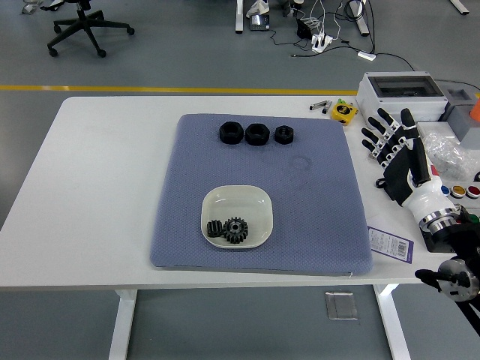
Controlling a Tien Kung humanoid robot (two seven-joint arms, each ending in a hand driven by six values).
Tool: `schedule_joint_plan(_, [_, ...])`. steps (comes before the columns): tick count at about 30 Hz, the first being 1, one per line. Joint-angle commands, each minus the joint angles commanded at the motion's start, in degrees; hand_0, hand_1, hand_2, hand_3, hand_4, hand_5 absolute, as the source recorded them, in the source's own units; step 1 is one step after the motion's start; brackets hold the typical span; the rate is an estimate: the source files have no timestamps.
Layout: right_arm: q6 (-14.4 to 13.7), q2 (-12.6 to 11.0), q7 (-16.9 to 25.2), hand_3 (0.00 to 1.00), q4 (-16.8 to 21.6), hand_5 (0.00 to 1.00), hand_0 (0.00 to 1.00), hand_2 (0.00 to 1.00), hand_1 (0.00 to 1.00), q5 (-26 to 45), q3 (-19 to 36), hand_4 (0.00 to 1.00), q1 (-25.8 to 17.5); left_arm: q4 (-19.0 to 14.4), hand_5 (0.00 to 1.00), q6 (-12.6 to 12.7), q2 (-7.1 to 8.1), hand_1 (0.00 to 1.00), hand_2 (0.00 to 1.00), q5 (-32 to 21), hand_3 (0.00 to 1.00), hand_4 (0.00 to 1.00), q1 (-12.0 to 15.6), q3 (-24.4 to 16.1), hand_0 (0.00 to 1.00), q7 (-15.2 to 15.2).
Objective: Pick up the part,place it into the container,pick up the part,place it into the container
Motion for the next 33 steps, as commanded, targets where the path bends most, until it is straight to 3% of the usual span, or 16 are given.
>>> schedule_joint_plan(33, [0.0,0.22,-0.47,0.993,0.21,0.963,0.998,0.954,0.916,-0.58,-0.13,0.998,-0.42,0.0,0.741,-0.04,0.0,0.766,0.783,0.5,0.561,0.464,0.41,-0.08,0.815,0.16])
